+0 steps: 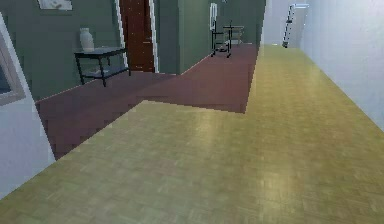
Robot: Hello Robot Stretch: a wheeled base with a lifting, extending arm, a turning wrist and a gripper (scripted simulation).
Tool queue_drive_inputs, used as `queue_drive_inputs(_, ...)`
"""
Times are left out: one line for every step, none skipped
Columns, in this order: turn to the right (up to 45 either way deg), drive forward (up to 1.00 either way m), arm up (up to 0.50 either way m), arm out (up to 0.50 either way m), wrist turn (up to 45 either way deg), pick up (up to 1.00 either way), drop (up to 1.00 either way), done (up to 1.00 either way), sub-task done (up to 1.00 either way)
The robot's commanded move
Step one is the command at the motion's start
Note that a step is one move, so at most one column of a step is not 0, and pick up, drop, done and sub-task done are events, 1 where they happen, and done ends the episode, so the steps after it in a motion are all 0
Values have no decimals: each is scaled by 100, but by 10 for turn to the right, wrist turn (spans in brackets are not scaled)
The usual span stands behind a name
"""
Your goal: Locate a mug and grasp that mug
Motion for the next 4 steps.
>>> queue_drive_inputs(0,0,38,0,0,0,0,0,0)
queue_drive_inputs(0,0,0,18,0,0,0,0,0)
queue_drive_inputs(0,0,0,0,450,0,0,0,0)
queue_drive_inputs(0,0,0,0,450,0,0,0,0)
